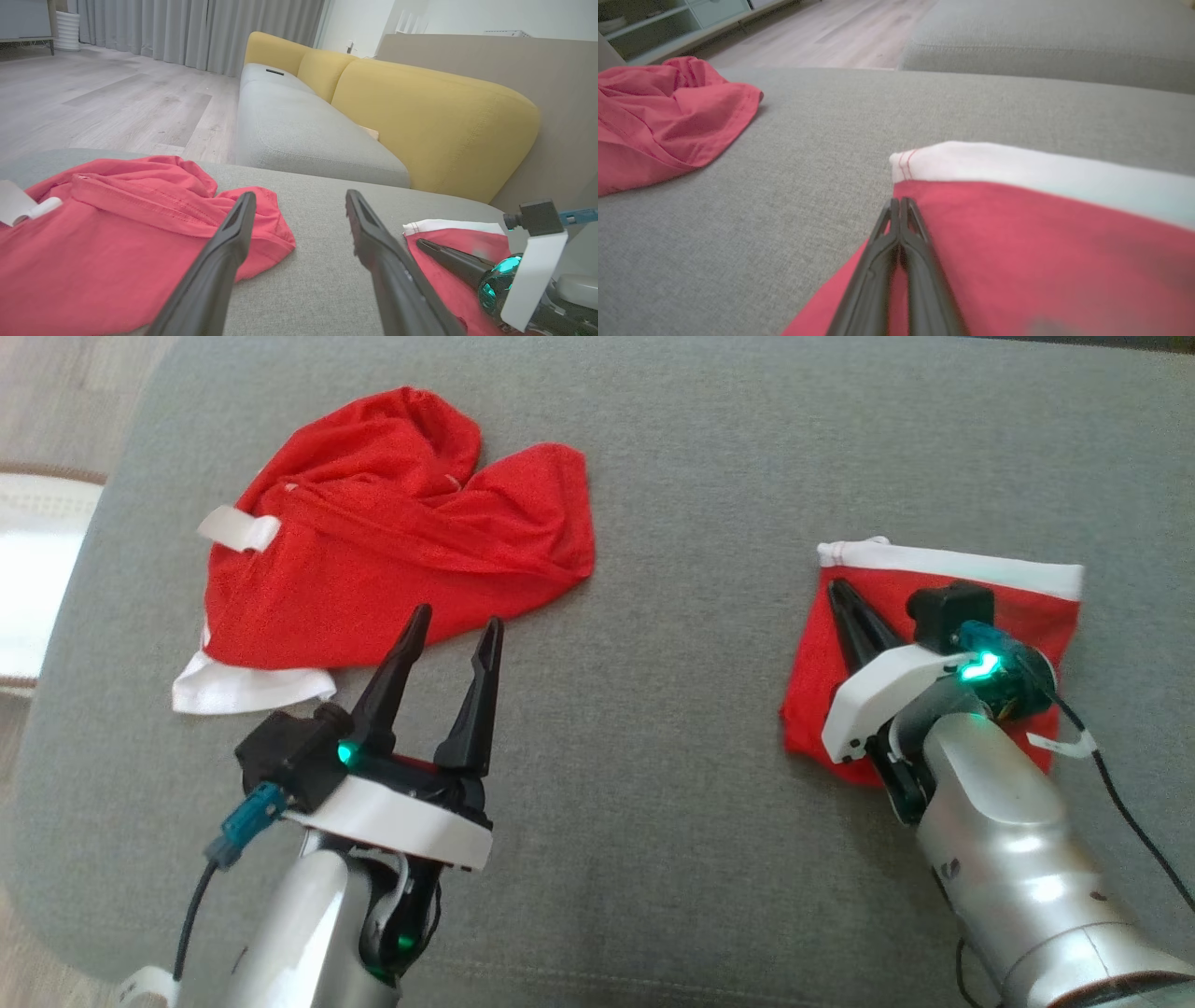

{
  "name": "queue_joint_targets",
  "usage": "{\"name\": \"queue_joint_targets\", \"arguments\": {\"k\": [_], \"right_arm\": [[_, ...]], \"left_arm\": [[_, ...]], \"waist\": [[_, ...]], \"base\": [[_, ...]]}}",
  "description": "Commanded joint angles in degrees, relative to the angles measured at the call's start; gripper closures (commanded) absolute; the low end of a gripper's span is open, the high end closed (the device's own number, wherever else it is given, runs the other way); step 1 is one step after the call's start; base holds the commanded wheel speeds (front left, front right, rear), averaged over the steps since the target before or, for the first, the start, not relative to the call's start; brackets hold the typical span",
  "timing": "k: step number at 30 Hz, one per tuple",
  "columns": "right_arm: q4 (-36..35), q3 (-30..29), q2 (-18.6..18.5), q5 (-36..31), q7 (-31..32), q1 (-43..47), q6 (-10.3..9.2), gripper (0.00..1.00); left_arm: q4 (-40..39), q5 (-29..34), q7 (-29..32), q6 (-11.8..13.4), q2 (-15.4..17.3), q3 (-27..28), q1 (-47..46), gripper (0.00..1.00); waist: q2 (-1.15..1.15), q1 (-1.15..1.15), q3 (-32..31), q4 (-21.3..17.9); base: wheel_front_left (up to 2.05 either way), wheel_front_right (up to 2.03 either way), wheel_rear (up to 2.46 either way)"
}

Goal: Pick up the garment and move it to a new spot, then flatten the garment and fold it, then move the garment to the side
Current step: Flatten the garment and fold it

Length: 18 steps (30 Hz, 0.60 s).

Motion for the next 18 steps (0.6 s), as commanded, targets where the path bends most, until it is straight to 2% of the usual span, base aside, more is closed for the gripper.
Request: {"name": "queue_joint_targets", "arguments": {"k": [1,8,14,15,16,18], "right_arm": [[-1.0,1.6,0.5,1.3,-0.5,-1.4,-0.05,1.00],[-5.7,2.3,0.5,3.4,-2.5,-0.6,-0.05,1.00],[-17.3,-2.3,-0.4,2.1,-2.6,5.6,-0.05,1.00],[-19.8,-3.6,-0.6,1.4,-2.6,7.1,-0.05,0.63],[-22.2,-4.9,-0.6,0.9,-2.6,8.8,-0.05,0.00],[-24.3,-5.7,-0.5,0.3,-2.6,10.7,-0.05,0.00]], "left_arm": [[-1.7,0.1,-0.3,-0.4,0.3,2.1,-2.2,0.00],[-2.3,0.7,-0.3,-0.4,0.3,3.6,-1.4,0.00],[-3.6,0.3,-0.3,-0.4,0.3,5.2,-0.1,0.00],[-3.7,0.4,-0.3,-0.4,0.3,5.4,0.2,0.00],[-3.8,0.3,-0.3,-0.4,0.3,5.7,0.4,0.00],[-3.9,0.3,-0.3,-0.4,0.3,5.9,0.6,0.00]], "waist": [[0.00,0.00,-0.7,-0.9],[0.00,0.00,-3.6,-4.5],[0.00,0.00,-6.2,-7.6],[0.00,0.00,-6.5,-8.1],[0.00,0.00,-6.8,-8.6],[0.00,0.00,-7.0,-9.0]], "base": [[0.00,0.00,0.00],[0.00,0.00,0.00],[0.00,0.00,0.00],[0.00,0.00,0.00],[0.00,0.00,0.00],[0.00,0.00,0.00]]}}
